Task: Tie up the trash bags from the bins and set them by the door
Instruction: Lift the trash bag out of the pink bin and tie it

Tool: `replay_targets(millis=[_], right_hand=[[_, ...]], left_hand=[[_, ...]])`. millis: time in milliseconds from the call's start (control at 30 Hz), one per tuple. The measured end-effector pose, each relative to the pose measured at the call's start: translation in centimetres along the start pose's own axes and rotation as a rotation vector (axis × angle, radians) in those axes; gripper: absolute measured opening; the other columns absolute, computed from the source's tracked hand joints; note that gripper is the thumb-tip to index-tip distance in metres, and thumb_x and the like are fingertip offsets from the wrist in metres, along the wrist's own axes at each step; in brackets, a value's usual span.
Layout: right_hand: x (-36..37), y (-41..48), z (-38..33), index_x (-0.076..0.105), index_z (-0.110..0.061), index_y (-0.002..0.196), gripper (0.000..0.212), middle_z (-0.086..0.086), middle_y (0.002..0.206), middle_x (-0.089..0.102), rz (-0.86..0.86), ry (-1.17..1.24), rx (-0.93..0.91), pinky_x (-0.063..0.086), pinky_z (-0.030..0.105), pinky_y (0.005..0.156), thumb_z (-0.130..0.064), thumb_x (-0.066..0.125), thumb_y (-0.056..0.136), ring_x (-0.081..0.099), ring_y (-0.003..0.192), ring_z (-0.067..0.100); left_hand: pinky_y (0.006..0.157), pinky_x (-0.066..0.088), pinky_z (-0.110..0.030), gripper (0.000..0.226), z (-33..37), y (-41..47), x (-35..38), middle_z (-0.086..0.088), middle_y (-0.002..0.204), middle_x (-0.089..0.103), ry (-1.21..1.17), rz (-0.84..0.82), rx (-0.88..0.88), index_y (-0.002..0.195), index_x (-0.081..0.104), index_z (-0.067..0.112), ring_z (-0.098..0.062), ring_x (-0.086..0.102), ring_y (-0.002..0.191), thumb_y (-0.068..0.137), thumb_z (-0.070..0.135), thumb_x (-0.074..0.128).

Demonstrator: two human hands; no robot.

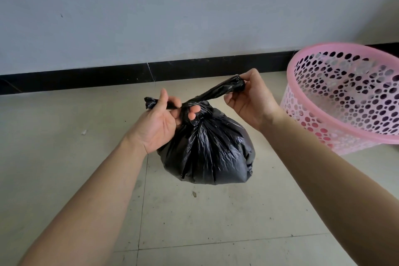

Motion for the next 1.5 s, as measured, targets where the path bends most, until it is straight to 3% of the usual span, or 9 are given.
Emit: replay_targets(millis=[233,400,567,833,967,1100,1233,1400,1500], right_hand=[[0.8,-1.0,1.8,0.055,-0.003,0.085,0.024,0.012,0.079,0.06,-0.164,-0.141,0.095,0.05,0.023,0.057,-0.016,0.037,0.096,0.053,0.064,0.016],[1.3,-2.4,3.8,0.048,-0.007,0.082,0.021,0.011,0.073,0.048,-0.387,-0.269,0.224,0.041,0.022,0.053,-0.023,0.036,0.088,0.042,0.06,0.015],[-0.7,-2.6,4.6,0.054,-0.023,0.054,0.03,-0.002,0.059,0.052,-0.325,-0.586,0.241,0.042,0.022,0.055,-0.029,0.043,0.081,0.048,0.058,0.014],[-0.3,-3.3,5.3,0.054,-0.016,0.058,0.039,-0.008,0.054,0.047,-0.521,-1.29,0.306,0.045,0.016,0.065,-0.03,0.074,0.088,0.048,0.053,0.003],[0.5,-1.3,2.0,0.074,-0.021,0.09,0.019,-0.003,0.09,0.075,-0.349,-1.332,0.014,0.057,0.033,0.085,-0.038,0.078,0.084,0.071,0.088,0.018],[2.4,-0.9,2.6,0.062,-0.029,0.129,0.042,-0.012,0.121,0.063,-0.426,-1.46,-0.111,0.05,0.016,0.087,-0.028,0.074,0.089,0.063,0.106,0.006],[1.5,-0.7,4.1,0.071,-0.021,0.113,0.023,-0.013,0.097,0.073,-0.41,-1.411,-0.014,0.044,0.004,0.072,-0.025,0.072,0.091,0.067,0.089,0.001],[1.3,-0.5,4.3,0.067,-0.019,0.112,0.021,0.0,0.101,0.07,-0.346,-1.474,-0.035,0.045,0.02,0.072,-0.031,0.064,0.096,0.063,0.09,0.014],[1.4,-0.6,4.1,0.066,-0.02,0.111,0.019,-0.003,0.098,0.067,-0.335,-1.431,-0.025,0.045,0.021,0.07,-0.031,0.064,0.096,0.063,0.091,0.015]], left_hand=[[0.084,0.057,-0.033,0.026,-1.2,0.3,-1.7,-0.017,0.099,0.071,0.08,0.109,-0.076,0.069,0.052,0.018,-0.019,0.068,0.094,0.093,0.024,0.062],[0.094,0.045,-0.041,0.057,-1.4,0.4,-3.9,-0.012,0.083,0.064,0.135,0.19,-0.063,0.065,0.03,0.027,-0.021,0.067,0.084,0.074,0.013,0.085],[0.069,0.052,-0.024,0.055,-1.2,0.1,-4.0,-0.009,0.078,0.071,0.169,0.243,-0.049,0.065,0.028,0.026,-0.017,0.07,0.074,0.07,-0.001,0.075],[0.076,0.057,-0.03,0.053,-0.3,0.6,-2.4,-0.012,0.094,0.061,0.262,0.151,-0.048,0.067,0.031,0.023,-0.024,0.071,0.086,0.08,-0.02,0.061],[0.078,0.056,-0.034,0.05,-0.2,0.8,-1.2,-0.012,0.092,0.058,0.319,0.069,-0.063,0.067,0.035,0.023,-0.029,0.065,0.091,0.075,-0.018,0.064],[0.083,0.058,-0.033,0.052,-0.5,0.9,-0.1,-0.009,0.091,0.058,0.41,0.018,-0.087,0.071,0.034,0.021,-0.024,0.065,0.09,0.08,-0.022,0.061],[0.086,0.058,-0.036,0.055,-0.3,0.8,0.2,-0.008,0.088,0.059,0.395,-0.009,-0.095,0.069,0.034,0.022,-0.025,0.066,0.089,0.068,-0.014,0.076],[0.093,0.054,-0.046,0.046,1.0,0.6,-0.3,-0.011,0.091,0.064,0.708,0.152,0.034,0.059,0.048,0.028,-0.026,0.064,0.091,0.063,-0.001,0.084],[0.071,0.055,-0.039,0.04,2.2,0.4,-1.0,-0.004,0.08,0.067,0.833,0.392,0.199,0.066,0.049,0.02,-0.014,0.062,0.066,0.068,-0.006,0.08]])
Point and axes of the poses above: each hand's wrist, its own y-axis towards the middle knuckle, its own x-axis out of the palm, z = x × y, the point moved 9 cm from there along y, towards the middle knuckle
